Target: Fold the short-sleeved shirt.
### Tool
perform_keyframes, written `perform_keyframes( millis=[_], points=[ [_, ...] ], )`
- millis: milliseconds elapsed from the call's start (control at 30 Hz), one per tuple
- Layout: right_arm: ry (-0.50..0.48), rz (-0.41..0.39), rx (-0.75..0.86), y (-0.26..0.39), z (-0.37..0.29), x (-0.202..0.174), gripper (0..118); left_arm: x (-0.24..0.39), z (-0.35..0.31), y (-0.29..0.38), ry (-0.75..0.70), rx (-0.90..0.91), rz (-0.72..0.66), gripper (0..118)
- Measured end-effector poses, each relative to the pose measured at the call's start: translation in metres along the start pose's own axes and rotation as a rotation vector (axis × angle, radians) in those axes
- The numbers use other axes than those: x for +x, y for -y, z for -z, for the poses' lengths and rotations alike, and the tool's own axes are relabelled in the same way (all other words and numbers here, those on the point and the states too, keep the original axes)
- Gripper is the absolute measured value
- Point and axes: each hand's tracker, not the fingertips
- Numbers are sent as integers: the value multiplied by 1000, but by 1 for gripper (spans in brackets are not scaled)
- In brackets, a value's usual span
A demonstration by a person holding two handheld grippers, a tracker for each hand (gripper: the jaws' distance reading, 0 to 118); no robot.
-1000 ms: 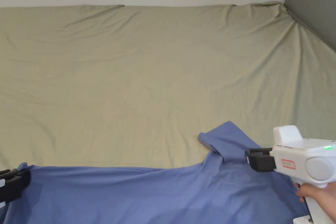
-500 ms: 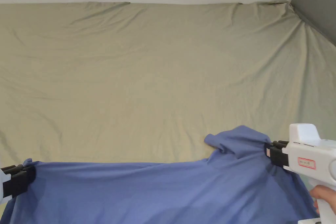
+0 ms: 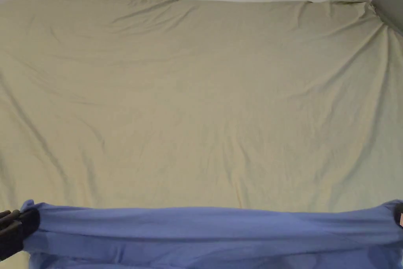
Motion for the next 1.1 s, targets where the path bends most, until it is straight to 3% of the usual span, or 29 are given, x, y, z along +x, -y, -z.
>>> perform_keyframes(
  millis=[133,267,333,667,700,800,833,967,1033,1100],
  points=[
    [5,42,-49,29,-36,-5,4,-2,-29,27,-1,-40,11,2],
    [17,9,-146,59,-50,-12,4,-3,-42,53,-17,-98,17,2],
    [12,40,-198,75,-47,-10,4,-7,-39,65,-17,-141,-18,2],
    [35,-9,-377,118,-8,-9,5,-12,7,121,-32,-334,-57,3],
    [32,-1,-390,116,-7,-10,11,-16,12,124,-33,-332,-55,12],
    [156,-39,-314,107,-16,1,99,-15,4,113,-122,-269,-4,93],
    [168,-19,-259,95,-27,2,118,-13,-6,105,-158,-216,-5,118],
    [156,129,78,36,-88,3,118,-9,-77,50,-91,122,-106,116],
    [160,137,205,16,-108,1,118,-8,-101,33,-70,267,-151,118],
    [165,126,233,3,-119,0,118,-6,-122,23,-81,346,-188,118]
  ],
)
